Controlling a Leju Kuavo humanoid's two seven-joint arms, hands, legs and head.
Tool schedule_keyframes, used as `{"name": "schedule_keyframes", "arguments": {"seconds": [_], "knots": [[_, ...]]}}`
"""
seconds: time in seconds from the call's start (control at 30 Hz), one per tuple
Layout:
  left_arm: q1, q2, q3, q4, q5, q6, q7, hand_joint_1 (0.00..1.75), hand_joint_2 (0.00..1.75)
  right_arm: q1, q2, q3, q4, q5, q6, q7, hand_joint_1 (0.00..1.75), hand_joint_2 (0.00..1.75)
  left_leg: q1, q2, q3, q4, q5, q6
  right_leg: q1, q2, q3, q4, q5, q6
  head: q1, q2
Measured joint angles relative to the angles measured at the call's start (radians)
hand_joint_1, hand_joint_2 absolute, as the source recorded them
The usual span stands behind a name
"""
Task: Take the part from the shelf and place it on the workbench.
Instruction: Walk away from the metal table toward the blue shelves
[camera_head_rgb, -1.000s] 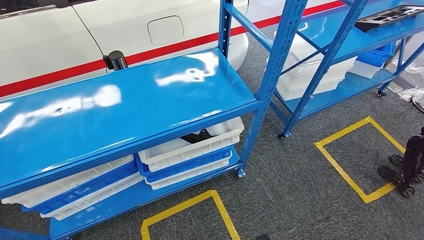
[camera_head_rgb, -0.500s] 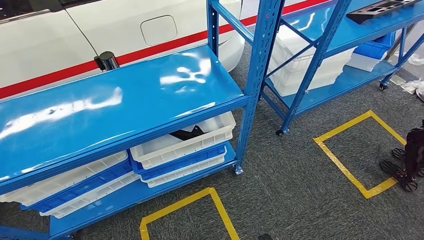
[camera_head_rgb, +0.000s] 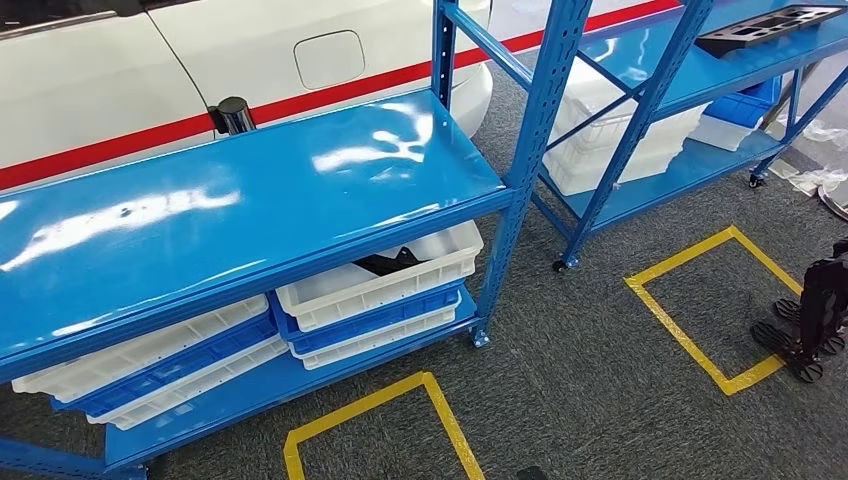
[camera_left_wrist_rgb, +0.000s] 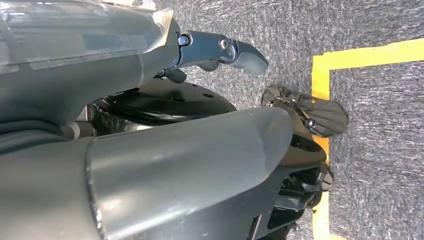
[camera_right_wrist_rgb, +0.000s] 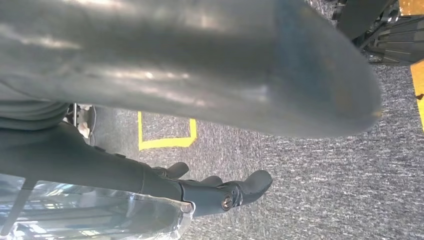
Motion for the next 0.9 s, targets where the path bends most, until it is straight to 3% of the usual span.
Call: {"name": "schedule_keyframes", "arguments": {"seconds": [0.1,0.23,0.33,0.4,0.47,0.53,0.57,0.6,0.63,0.7,0.73,0.8,0.9], "knots": [[0.000,0.000,-0.002,0.000,0.000,0.000,0.000,0.00,0.00,0.000,0.000,-0.005,0.000,0.000,-0.001,0.000,0.00,0.00,-0.002,0.000,-0.007,0.002,0.004,0.005,-0.002,0.000,-0.003,0.000,0.005,0.007,0.000,0.000],[-0.001,0.000,-0.007,0.000,0.002,0.001,0.000,0.00,0.00,0.000,0.000,-0.010,0.000,0.001,-0.002,-0.001,0.00,0.00,-0.003,0.000,-0.008,0.003,0.004,0.006,-0.003,0.000,-0.004,0.000,0.006,0.008,0.000,0.000],[-0.002,0.001,-0.009,0.000,0.006,0.003,0.000,0.00,0.00,0.000,0.002,-0.012,0.000,0.004,-0.002,-0.001,0.00,0.00,-0.005,0.000,-0.011,0.008,0.007,0.018,-0.013,0.000,-0.003,-0.006,0.015,0.022,-0.001,0.000],[-0.002,0.001,-0.010,0.000,0.008,0.003,0.000,0.00,0.00,0.000,0.002,-0.012,0.000,0.006,-0.002,-0.001,0.00,0.00,0.003,0.003,-0.010,-0.006,0.023,0.029,-0.012,0.000,-0.009,0.002,0.008,0.028,-0.001,0.000],[-0.002,0.000,-0.010,0.000,0.009,0.003,-0.001,0.00,0.00,0.000,0.000,-0.013,0.000,0.007,-0.002,-0.002,0.00,0.00,0.012,0.007,-0.013,-0.020,0.039,0.036,-0.009,0.000,-0.040,0.073,-0.043,0.019,0.003,0.000],[-0.002,-0.001,-0.010,0.000,0.010,0.004,-0.001,0.00,0.00,0.000,-0.002,-0.014,0.000,0.008,-0.002,-0.002,0.00,0.00,0.012,0.010,-0.027,-0.021,0.049,0.036,-0.010,0.000,-0.090,0.209,-0.115,0.010,0.006,0.000],[-0.002,-0.001,-0.010,0.000,0.010,0.004,-0.001,0.00,0.00,0.000,-0.003,-0.014,0.000,0.008,-0.002,-0.002,0.00,0.00,0.014,0.012,-0.034,-0.021,0.054,0.032,-0.012,0.000,-0.106,0.263,-0.139,0.011,0.006,0.000],[-0.002,-0.001,-0.010,0.000,0.011,0.004,-0.001,0.00,0.00,0.001,-0.005,-0.015,0.000,0.009,-0.002,-0.002,0.00,0.00,0.016,0.013,-0.042,-0.020,0.059,0.026,-0.014,0.000,-0.104,0.282,-0.148,0.018,0.006,0.000],[-0.002,-0.001,-0.010,0.000,0.011,0.004,-0.001,0.00,0.00,0.001,-0.006,-0.016,0.000,0.009,-0.002,-0.002,0.00,0.00,0.020,0.014,-0.050,-0.017,0.064,0.020,-0.018,-0.001,-0.081,0.260,-0.142,0.029,0.005,0.000],[-0.002,0.000,-0.010,0.000,0.012,0.004,-0.001,0.00,0.00,-0.002,-0.006,-0.017,0.000,0.010,-0.002,-0.002,0.00,0.00,0.029,0.015,-0.069,-0.001,0.070,0.005,-0.028,-0.002,0.009,0.122,-0.109,0.055,0.007,0.000],[-0.002,0.001,-0.011,0.000,0.012,0.005,-0.001,0.00,0.00,-0.003,-0.005,-0.017,0.000,0.010,-0.002,-0.002,0.00,0.00,0.030,0.015,-0.078,0.011,0.070,-0.003,-0.031,0.002,0.042,0.063,-0.096,0.061,0.008,0.000],[-0.003,0.004,-0.012,0.000,0.012,0.008,-0.001,0.00,0.00,-0.005,-0.002,-0.019,0.000,0.010,-0.003,-0.002,0.00,0.00,0.027,0.013,-0.090,0.026,0.073,-0.016,-0.032,0.008,0.061,0.022,-0.088,0.052,0.006,0.000],[-0.002,0.004,-0.016,0.000,0.014,0.012,-0.001,0.00,0.00,-0.004,-0.001,-0.021,0.000,0.011,-0.004,-0.002,0.00,0.00,0.033,0.009,-0.098,0.031,0.075,-0.027,-0.028,0.007,0.044,0.033,-0.071,0.019,-0.001,0.000]]}}
